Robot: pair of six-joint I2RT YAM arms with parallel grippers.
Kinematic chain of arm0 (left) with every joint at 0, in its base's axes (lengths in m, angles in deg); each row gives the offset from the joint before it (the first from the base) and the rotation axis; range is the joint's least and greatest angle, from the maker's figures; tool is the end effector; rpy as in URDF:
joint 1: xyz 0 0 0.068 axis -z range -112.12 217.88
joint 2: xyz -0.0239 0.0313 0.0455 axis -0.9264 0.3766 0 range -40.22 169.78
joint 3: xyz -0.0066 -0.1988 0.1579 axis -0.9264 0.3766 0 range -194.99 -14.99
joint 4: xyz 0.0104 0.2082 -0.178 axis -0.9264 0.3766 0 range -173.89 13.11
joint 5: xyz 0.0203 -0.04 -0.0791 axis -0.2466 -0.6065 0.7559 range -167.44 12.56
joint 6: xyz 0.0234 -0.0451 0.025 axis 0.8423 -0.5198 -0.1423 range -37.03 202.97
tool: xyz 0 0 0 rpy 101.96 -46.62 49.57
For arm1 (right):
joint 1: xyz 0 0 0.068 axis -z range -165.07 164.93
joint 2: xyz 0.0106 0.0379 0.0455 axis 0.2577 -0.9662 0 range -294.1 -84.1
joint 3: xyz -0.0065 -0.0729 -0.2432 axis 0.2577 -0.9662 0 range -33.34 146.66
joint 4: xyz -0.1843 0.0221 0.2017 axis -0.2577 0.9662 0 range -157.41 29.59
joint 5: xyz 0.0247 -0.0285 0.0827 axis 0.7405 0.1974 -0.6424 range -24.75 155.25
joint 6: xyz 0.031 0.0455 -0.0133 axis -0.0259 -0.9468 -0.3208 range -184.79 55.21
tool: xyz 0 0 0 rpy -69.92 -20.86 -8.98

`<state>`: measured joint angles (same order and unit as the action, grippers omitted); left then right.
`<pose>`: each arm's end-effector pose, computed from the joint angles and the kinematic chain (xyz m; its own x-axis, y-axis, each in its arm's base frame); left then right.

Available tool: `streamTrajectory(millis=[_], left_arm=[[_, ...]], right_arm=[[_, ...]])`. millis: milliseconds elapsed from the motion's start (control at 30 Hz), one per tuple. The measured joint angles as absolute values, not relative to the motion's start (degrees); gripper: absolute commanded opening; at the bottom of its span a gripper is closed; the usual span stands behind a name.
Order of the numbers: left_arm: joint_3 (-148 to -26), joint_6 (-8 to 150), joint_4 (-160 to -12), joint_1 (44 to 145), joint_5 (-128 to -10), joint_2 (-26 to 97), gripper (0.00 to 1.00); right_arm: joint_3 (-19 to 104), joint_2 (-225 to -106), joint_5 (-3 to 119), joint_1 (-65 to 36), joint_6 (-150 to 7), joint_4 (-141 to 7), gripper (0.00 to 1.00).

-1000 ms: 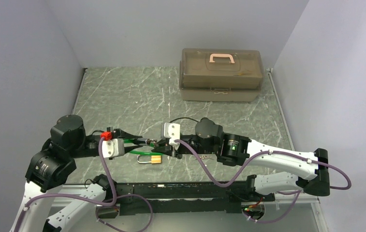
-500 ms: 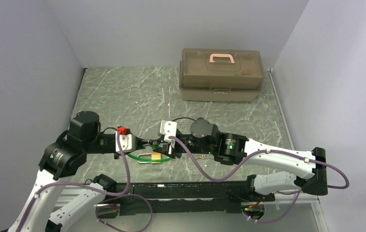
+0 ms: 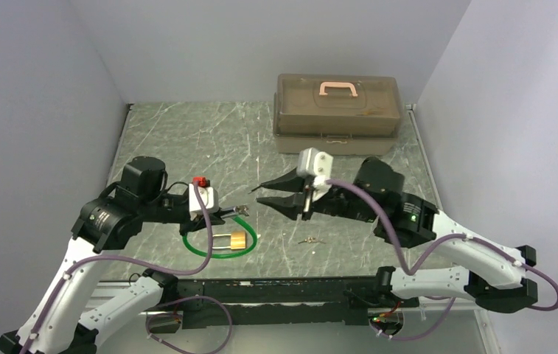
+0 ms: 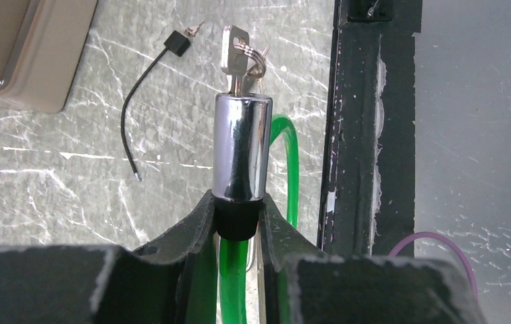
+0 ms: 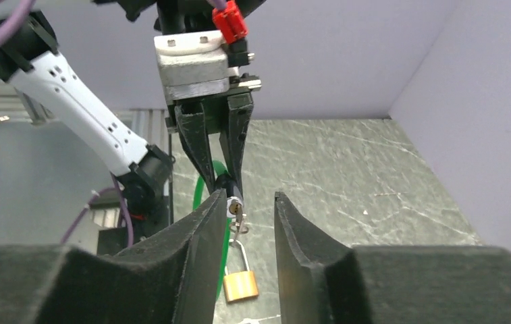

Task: Unlock with the key
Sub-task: Unlock the lock.

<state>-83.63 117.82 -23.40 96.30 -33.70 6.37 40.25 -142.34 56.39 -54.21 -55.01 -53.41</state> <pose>0.1184 -0.0952 0.3801 0.0200 0.4586 -0.8884 0.9855 0.1407 0.0948 0.0789 0.2243 0.4503 0.1745 -0.0136 -0.9846 -0.9625 0.2087 -0.1735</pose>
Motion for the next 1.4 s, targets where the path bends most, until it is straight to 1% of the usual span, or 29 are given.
streamTrajectory(millis=[67,133,267,367,467,633,733,800,833,867,933,1067,1400], left_arm=[[-84.27,117.89,-23.21,96.3,-33.28,6.08,0.0],[-84.35,117.91,-23.14,96.3,-32.67,5.98,0.0],[-84.35,117.89,-23.16,96.3,-32.1,5.73,0.0],[-84.35,117.86,-23.23,96.3,-32.12,5.73,0.0],[-84.35,117.78,-23.56,96.3,-32.21,5.73,0.0],[-84.35,117.73,-23.64,96.3,-32.3,5.73,0.0],[-84.35,117.69,-23.67,96.3,-32.32,5.73,0.0],[-84.35,117.62,-23.73,96.3,-32.3,5.73,0.0],[-84.35,117.6,-23.84,96.3,-32.3,5.73,0.0],[-84.35,117.54,-24.04,96.3,-32.28,5.73,0.0],[-84.35,117.36,-24.32,96.3,-32.25,5.73,0.0],[-84.35,117.34,-24.5,96.3,-32.23,5.73,0.0],[-84.35,117.3,-24.5,96.3,-31.58,5.67,0.0]], right_arm=[[41.19,-141.4,54.23,-52.57,-56.1,-53.28,0.34],[41.45,-141.44,52.11,-51.07,-57.39,-53.09,0.33],[44.05,-145.2,47.08,-49.69,-59.91,-50.75,0.25],[46.28,-150.21,44.46,-49.65,-61.41,-49.09,0.23],[46.45,-152.81,43.04,-49.65,-62.44,-46.77,0.18],[47.76,-154.38,42.25,-49.65,-63.18,-43.05,0.16],[48.79,-154.38,42.18,-49.65,-63.34,-41.98,0.13],[49.23,-154.38,42.21,-49.62,-63.34,-41.52,0.15],[49.34,-154.38,42.23,-49.58,-63.34,-41.24,0.21],[49.45,-154.38,42.25,-49.58,-63.29,-40.76,0.25],[49.58,-154.38,42.38,-49.43,-63.21,-39.91,0.27],[50.23,-154.41,42.62,-48.92,-62.88,-38.77,0.3],[51.15,-155.67,42.62,-48.36,-62.79,-38.62,0.28]])
